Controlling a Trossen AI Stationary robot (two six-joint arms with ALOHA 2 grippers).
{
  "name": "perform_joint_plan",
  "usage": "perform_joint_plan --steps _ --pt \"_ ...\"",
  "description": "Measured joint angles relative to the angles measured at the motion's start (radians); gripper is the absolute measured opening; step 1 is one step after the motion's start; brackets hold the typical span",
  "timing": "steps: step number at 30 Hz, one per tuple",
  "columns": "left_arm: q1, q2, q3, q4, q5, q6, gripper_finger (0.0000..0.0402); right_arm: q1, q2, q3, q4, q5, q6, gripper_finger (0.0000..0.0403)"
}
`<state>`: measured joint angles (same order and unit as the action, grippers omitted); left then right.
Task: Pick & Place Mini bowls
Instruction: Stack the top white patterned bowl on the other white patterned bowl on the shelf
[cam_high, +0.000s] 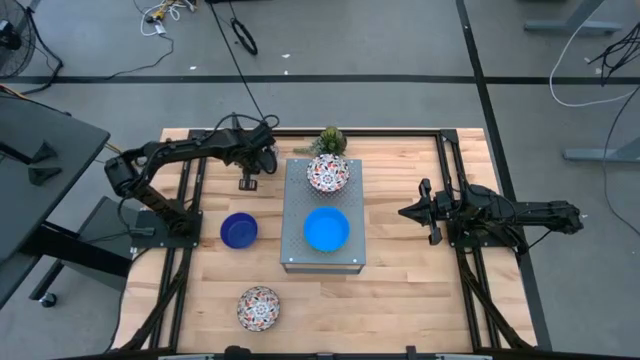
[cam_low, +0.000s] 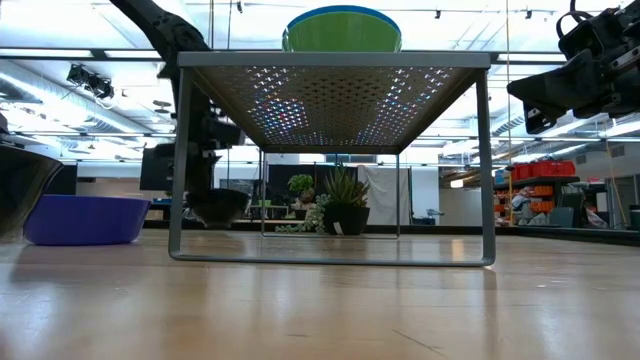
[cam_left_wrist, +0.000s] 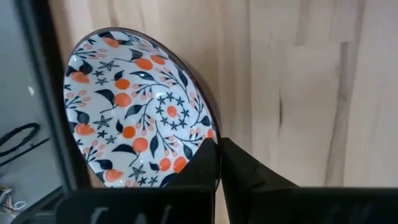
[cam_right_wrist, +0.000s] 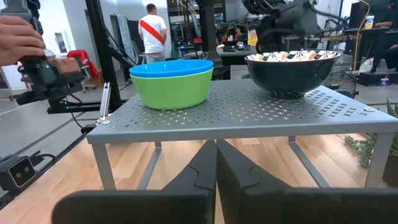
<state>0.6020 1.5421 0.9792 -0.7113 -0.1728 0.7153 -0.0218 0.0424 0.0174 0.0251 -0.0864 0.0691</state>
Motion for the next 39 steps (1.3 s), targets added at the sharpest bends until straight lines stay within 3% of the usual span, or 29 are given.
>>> perform_joint_plan --steps 23,39 --pt "-0.076 -0.307 0.011 -0.084 -0.154 -0.076 0.0008 0.000 0.000 0.000 0.000 0.000 0.000 0.0011" --pt "-0.169 -0.312 0.325 -0.194 -0.234 0.011 0.0008 0.000 0.000 0.000 0.000 0.000 0.000 0.0011"
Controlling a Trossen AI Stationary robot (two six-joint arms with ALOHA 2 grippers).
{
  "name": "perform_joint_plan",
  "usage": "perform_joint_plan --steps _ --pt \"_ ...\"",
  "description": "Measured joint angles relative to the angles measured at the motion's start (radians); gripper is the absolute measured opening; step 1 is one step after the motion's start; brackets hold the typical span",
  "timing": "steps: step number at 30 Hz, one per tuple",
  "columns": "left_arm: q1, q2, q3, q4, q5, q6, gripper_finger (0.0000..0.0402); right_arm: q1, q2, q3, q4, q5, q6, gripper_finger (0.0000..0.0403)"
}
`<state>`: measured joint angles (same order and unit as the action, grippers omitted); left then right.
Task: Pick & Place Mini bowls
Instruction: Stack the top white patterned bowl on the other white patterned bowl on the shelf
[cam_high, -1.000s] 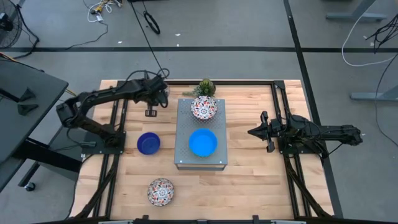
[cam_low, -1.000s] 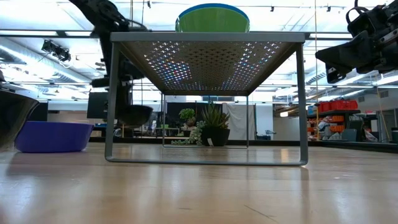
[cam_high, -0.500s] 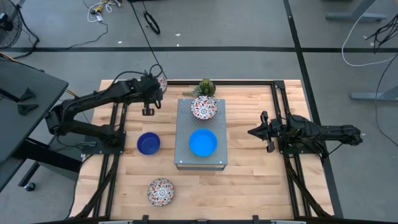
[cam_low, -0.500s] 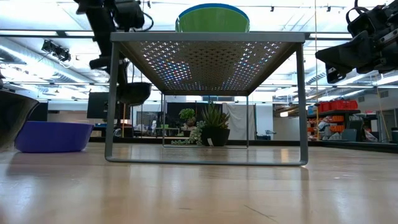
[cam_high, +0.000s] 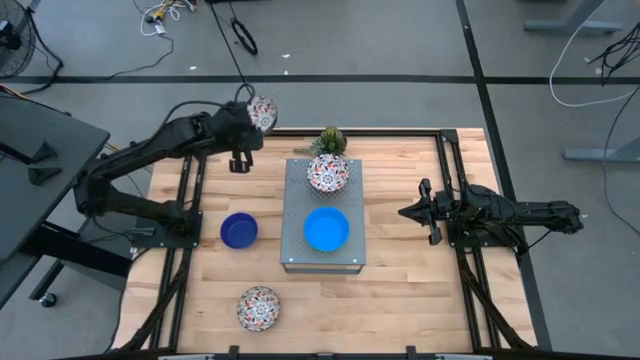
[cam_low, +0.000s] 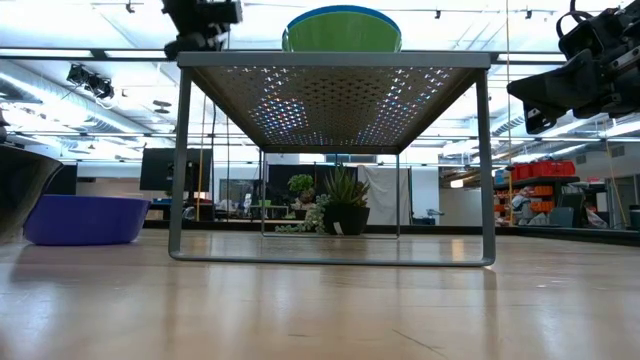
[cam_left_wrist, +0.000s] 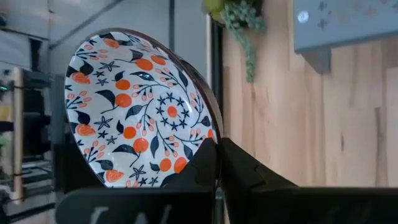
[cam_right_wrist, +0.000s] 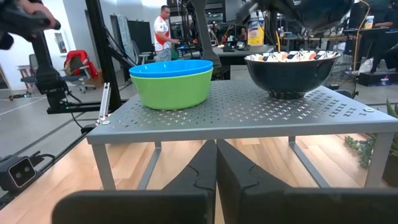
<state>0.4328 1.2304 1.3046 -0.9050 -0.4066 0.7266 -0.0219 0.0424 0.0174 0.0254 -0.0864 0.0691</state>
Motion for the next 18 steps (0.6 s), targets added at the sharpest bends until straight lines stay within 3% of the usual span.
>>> perform_joint_plan --steps 7,18 --pt "-0.063 0.016 0.089 -0.037 -0.019 0.017 0.0008 0.000 0.000 0.000 0.000 0.000 0.000 0.0011" --pt "-0.141 0.139 0.239 -0.051 -0.011 0.038 0.0008 0.000 0.000 0.000 0.000 0.000 0.000 0.0011"
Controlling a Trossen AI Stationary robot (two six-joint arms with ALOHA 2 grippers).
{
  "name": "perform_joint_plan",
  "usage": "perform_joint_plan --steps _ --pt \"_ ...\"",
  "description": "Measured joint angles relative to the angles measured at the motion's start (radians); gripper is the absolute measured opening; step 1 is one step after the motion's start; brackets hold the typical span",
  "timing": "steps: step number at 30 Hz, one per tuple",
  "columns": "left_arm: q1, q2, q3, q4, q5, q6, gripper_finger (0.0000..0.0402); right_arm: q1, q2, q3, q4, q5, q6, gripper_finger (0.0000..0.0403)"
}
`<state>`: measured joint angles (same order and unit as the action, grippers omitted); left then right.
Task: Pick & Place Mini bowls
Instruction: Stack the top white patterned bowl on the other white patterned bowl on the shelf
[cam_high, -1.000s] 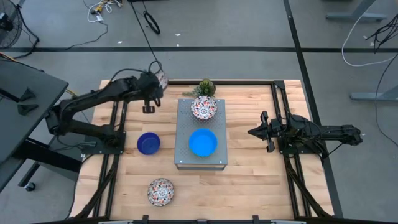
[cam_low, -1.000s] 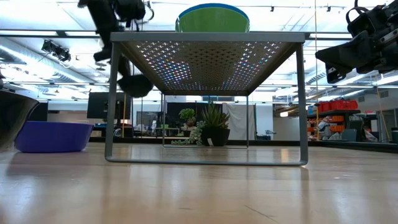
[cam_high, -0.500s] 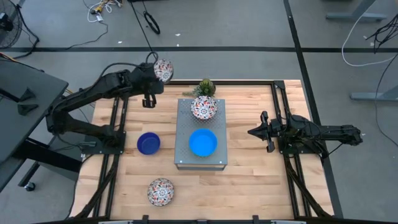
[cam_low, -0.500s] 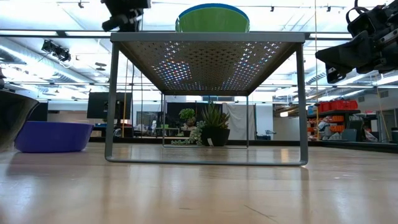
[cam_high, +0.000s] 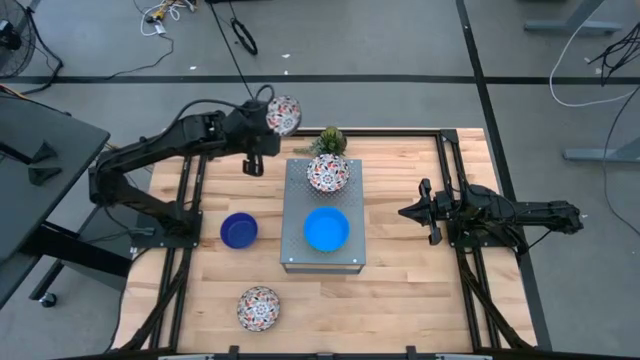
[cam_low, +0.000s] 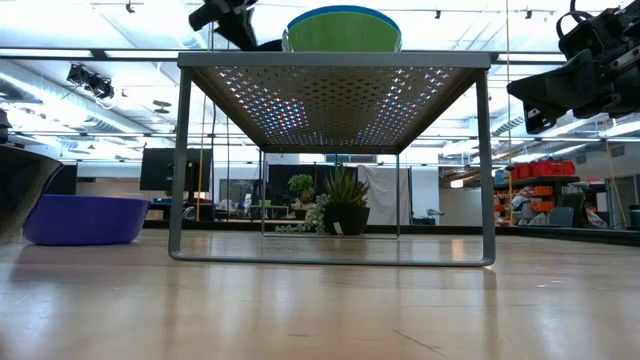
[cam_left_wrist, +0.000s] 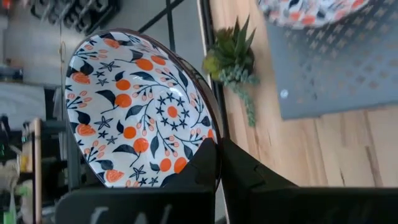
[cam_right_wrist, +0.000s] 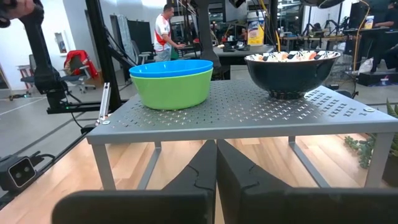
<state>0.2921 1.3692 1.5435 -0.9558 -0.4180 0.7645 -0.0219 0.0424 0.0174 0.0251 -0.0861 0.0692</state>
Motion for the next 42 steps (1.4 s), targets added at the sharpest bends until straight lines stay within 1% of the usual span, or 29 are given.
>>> perform_joint_plan --steps 8,16,25,31,39,42 --pt "-0.043 0.099 0.112 -0.001 0.003 0.080 0.0008 0.000 0.000 0.000 0.000 0.000 0.000 0.0011" --pt "-0.073 0.174 0.189 0.002 0.022 0.155 0.0008 0.000 0.000 0.000 0.000 0.000 0.000 0.0011" --pt "-0.083 0.217 0.201 0.005 0.080 0.219 0.0008 0.000 0.000 0.000 0.000 0.000 0.000 0.0011" --pt "-0.096 0.232 0.201 -0.004 0.082 0.276 0.0008 0.000 0.000 0.000 0.000 0.000 0.000 0.0011" --pt "-0.138 0.253 0.201 0.004 0.084 0.390 0.0008 0.000 0.000 0.000 0.000 0.000 0.000 0.0011" --pt "-0.156 0.256 0.201 0.002 0.122 0.410 0.0008 0.000 0.000 0.000 0.000 0.000 0.000 0.0011"
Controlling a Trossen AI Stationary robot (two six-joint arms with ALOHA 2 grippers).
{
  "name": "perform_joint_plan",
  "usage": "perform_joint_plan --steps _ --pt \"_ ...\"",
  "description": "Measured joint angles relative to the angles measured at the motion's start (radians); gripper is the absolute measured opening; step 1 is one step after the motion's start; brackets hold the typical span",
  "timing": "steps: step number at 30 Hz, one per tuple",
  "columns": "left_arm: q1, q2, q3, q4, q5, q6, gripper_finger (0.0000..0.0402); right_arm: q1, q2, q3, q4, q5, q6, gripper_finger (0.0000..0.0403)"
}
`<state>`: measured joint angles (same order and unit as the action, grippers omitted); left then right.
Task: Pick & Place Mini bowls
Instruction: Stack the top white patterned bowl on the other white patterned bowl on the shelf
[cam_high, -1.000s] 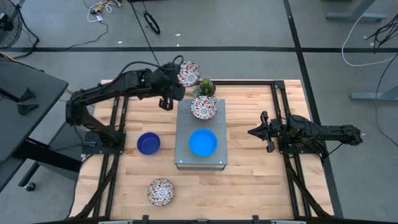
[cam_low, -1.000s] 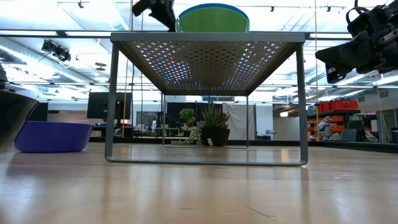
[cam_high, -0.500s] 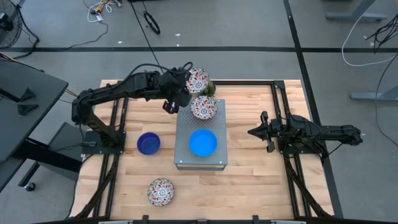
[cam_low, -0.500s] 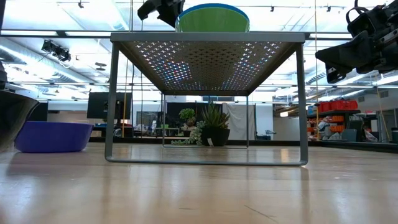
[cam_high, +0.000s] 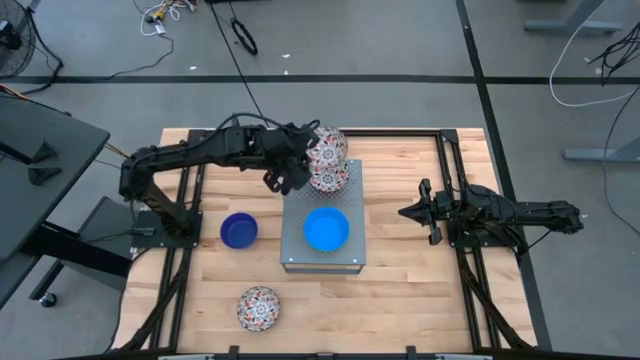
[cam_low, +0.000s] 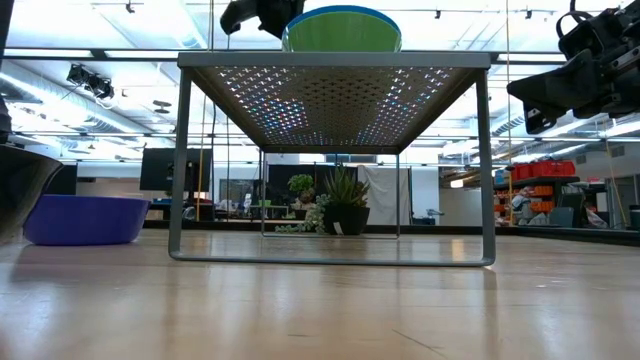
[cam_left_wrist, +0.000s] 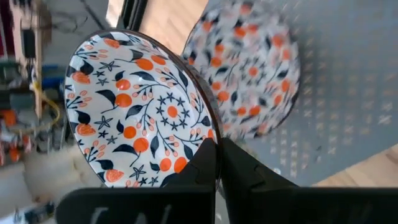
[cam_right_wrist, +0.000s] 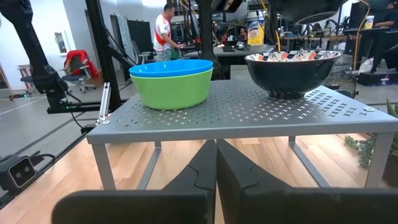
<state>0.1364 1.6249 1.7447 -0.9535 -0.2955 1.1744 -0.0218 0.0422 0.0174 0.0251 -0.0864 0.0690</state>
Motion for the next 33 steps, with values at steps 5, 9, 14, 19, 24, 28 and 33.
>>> perform_joint_plan --steps 5,9,14,19,24,28,33 --pt "-0.025 0.012 0.000 0.001 0.029 -0.010 0.0008 0.000 0.000 0.000 0.000 0.000 0.000 0.0011" --pt "-0.039 0.028 0.000 -0.003 0.029 -0.009 0.0008 0.000 0.000 0.000 0.000 0.000 0.000 0.0011" --pt "-0.045 0.049 0.000 -0.019 0.028 -0.011 0.0008 0.000 0.000 0.000 0.000 0.000 0.000 0.0011" --pt "-0.046 0.070 -0.001 -0.054 0.030 -0.016 0.0008 0.000 0.000 0.000 0.000 0.001 0.000 0.0011" --pt "-0.045 0.082 -0.001 -0.078 0.031 -0.024 0.0008 0.000 0.000 0.000 0.001 0.000 0.000 0.0011" --pt "-0.044 0.095 -0.002 -0.086 0.034 -0.042 0.0008 0.000 0.000 0.000 0.001 0.000 0.000 0.0011" --pt "-0.043 0.113 -0.001 -0.091 0.037 -0.065 0.0008 0.000 0.000 0.000 0.001 0.000 0.000 0.0011"
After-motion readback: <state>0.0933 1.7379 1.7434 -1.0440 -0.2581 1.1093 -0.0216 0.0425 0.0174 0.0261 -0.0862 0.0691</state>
